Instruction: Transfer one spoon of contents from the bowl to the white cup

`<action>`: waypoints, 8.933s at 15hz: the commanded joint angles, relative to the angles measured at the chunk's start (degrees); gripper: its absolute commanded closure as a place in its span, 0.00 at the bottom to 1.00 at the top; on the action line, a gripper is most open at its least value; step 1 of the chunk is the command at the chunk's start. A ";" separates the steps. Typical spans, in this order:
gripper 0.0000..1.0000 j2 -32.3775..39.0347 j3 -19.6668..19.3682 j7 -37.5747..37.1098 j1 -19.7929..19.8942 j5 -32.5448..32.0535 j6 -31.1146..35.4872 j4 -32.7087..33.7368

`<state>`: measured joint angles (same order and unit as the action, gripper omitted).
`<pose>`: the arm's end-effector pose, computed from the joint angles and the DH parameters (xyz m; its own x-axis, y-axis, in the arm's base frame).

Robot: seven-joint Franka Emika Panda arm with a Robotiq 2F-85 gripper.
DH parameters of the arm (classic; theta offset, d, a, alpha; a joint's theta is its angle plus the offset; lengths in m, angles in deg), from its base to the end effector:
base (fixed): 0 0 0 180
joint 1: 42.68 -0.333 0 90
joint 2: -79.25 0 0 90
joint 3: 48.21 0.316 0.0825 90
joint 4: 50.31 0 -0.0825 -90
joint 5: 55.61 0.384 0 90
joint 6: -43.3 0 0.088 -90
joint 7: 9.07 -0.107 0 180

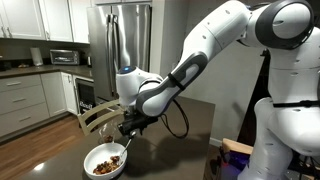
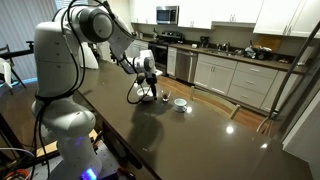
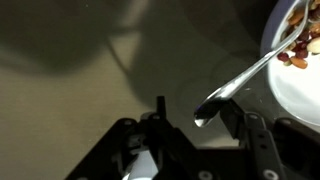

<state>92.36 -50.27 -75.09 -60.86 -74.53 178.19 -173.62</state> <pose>0.5412 0.1520 0.2921 0.7999 -0.5695 0.1891 -0.5963 -0.7897 0.1440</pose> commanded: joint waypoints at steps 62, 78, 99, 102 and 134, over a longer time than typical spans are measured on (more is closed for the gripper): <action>0.00 -14.81 9.00 30.95 9.10 62.77 20.99 -19.50; 0.00 -13.45 9.12 50.76 8.26 85.94 19.62 -19.23; 0.00 -11.46 10.06 78.51 7.97 103.09 28.80 -18.70; 0.00 -11.46 9.70 77.05 8.11 102.65 27.17 -19.23; 0.33 -6.17 9.89 105.57 8.18 122.88 25.83 -14.12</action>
<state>85.68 -40.25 27.93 -52.77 46.47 204.41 -187.91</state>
